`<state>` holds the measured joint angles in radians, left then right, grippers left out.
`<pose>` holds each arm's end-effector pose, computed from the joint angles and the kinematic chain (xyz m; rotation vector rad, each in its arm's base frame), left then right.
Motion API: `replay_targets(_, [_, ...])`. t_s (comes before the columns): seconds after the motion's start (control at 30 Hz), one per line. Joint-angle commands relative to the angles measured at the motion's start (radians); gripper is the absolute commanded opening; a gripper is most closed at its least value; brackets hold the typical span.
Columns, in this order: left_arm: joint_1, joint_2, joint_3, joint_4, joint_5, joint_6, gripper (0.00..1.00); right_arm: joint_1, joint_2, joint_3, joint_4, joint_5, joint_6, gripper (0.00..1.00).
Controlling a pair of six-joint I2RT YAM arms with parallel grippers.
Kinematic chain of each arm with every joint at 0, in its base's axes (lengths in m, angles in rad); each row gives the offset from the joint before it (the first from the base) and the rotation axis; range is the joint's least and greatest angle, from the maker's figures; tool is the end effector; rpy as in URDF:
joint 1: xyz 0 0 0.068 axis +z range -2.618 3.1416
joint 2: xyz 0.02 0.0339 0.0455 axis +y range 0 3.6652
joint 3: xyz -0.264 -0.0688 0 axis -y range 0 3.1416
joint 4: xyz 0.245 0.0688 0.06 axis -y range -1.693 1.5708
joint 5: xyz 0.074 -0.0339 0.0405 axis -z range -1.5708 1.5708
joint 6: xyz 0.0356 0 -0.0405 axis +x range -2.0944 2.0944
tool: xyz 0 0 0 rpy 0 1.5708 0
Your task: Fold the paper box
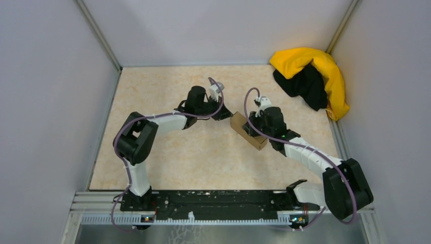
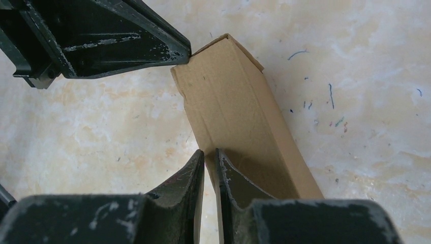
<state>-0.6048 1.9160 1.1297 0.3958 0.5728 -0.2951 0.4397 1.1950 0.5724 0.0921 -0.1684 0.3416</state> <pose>0.3353 -0.2552 0.1914 0.7110 1.9502 -1.1333 0.2248 0.1123 0.2097 -0.2099 2.1496 0.6389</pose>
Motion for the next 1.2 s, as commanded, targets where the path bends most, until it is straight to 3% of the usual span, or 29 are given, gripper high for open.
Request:
replay_targets(0.0, [-0.006,-0.063,-0.077,-0.131,-0.068,0.029,0.12,-0.007,0.118,0.031,-0.047,-0.051,-0.053,0.14])
replay_targets(0.23, [-0.006,-0.254,-0.082,-0.321,-0.204,0.072,0.14,-0.009,0.262,0.142,-0.004,-0.155,-0.099,0.14])
replay_targets(0.33, [-0.007,-0.317,-0.104,-0.314,-0.219,0.069,0.16,-0.009,0.313,0.196,-0.008,-0.193,-0.124,0.14])
replay_targets(0.53, [-0.008,-0.255,-0.046,-0.336,-0.195,0.062,0.17,-0.016,0.357,0.286,-0.048,-0.227,-0.159,0.14])
replay_targets(0.73, [-0.008,-0.201,0.001,-0.316,-0.195,0.059,0.17,-0.032,0.236,0.296,-0.119,-0.218,-0.16,0.16])
replay_targets(0.83, [-0.006,-0.124,0.117,-0.363,-0.205,0.08,0.18,-0.082,0.193,0.306,-0.191,-0.212,-0.14,0.26])
replay_targets(0.97, [-0.005,0.005,0.385,-0.494,-0.251,0.116,0.31,-0.136,0.156,0.304,-0.274,-0.202,-0.127,0.33])
replay_targets(1.0, [-0.003,0.038,0.45,-0.515,-0.266,0.125,0.38,-0.137,0.15,0.307,-0.298,-0.186,-0.142,0.4])
replay_targets(1.07, [0.008,0.125,0.602,-0.574,-0.273,0.14,0.53,-0.137,0.128,0.316,-0.355,-0.127,-0.149,0.65])
replay_targets(1.1, [0.015,0.175,0.695,-0.609,-0.264,0.144,0.56,-0.137,0.117,0.319,-0.379,-0.098,-0.139,0.74])
replay_targets(1.17, [0.027,0.295,0.885,-0.702,-0.236,0.155,0.57,-0.138,0.105,0.33,-0.43,-0.068,-0.12,0.79])
